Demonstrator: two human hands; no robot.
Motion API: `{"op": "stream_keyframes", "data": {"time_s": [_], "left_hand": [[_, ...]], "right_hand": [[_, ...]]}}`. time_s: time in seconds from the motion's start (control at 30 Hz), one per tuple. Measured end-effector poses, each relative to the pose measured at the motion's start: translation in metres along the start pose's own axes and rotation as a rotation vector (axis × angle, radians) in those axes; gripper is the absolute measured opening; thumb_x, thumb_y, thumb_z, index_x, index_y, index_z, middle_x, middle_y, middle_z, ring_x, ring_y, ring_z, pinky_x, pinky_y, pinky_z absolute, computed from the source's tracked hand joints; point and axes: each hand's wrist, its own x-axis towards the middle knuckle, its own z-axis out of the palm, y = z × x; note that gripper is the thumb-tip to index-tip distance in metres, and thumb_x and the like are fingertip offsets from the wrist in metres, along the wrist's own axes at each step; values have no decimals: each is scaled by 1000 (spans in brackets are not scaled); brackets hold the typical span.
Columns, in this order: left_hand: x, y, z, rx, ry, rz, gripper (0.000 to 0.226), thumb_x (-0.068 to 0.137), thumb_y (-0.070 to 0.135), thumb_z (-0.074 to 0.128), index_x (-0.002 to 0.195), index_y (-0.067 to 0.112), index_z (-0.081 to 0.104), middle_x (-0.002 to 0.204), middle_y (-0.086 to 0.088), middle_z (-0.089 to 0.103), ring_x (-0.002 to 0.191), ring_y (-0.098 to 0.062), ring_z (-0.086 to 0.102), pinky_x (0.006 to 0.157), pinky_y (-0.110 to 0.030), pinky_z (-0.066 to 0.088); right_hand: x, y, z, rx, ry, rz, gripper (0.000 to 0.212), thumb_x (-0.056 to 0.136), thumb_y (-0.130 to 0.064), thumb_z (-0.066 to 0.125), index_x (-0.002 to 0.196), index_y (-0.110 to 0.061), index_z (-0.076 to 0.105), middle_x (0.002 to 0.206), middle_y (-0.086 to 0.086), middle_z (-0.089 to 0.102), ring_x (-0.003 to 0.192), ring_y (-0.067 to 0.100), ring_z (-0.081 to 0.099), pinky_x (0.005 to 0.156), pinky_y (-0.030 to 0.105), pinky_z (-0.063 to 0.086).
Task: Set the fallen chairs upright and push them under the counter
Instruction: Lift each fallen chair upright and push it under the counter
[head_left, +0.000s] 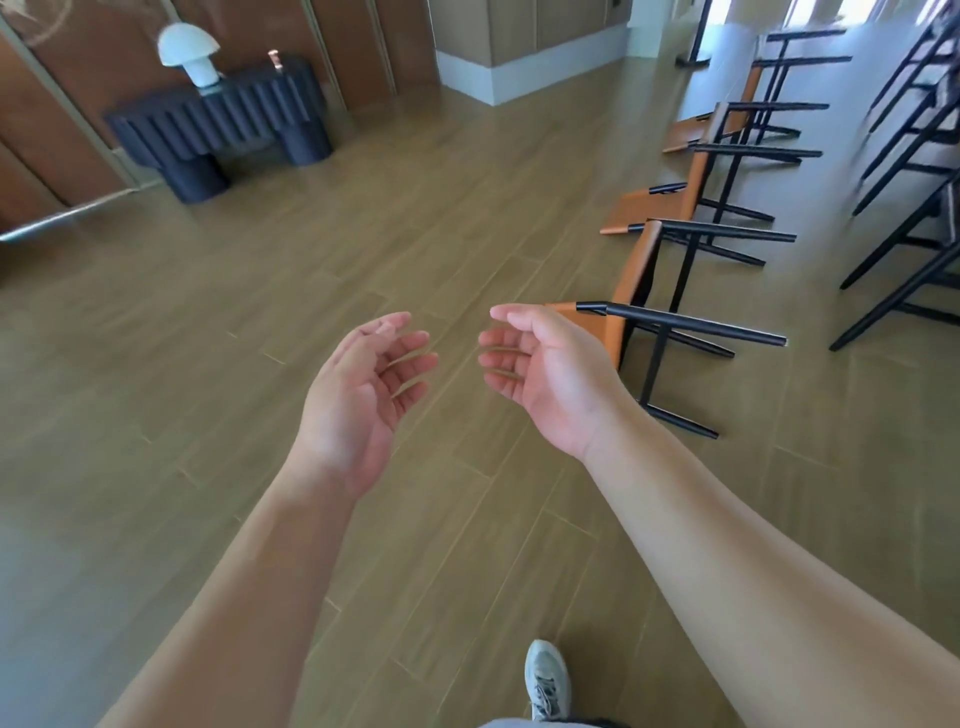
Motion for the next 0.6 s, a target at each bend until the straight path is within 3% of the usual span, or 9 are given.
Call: {"op": "stream_keyframes", "data": {"time_s": [0.3, 0.6], "left_hand": [[101, -1, 49, 20, -54, -38, 22, 99, 25, 48, 113, 19, 64, 99, 0, 69, 89, -17, 67, 78, -31, 45], [229, 0, 54, -13, -88, -96, 19, 100, 23, 48, 109, 20, 65, 96, 1, 70, 87, -16, 67, 79, -31, 45]], "right_hand": [[86, -41, -31, 13, 40, -14, 18, 97, -17, 50, 106, -11, 65, 84, 5, 67, 73, 17, 63, 69, 30, 50], [202, -61, -28, -44, 119, -1, 19, 97, -17, 50, 106, -11, 65, 84, 5, 67, 70, 17, 63, 69, 30, 50]]}}
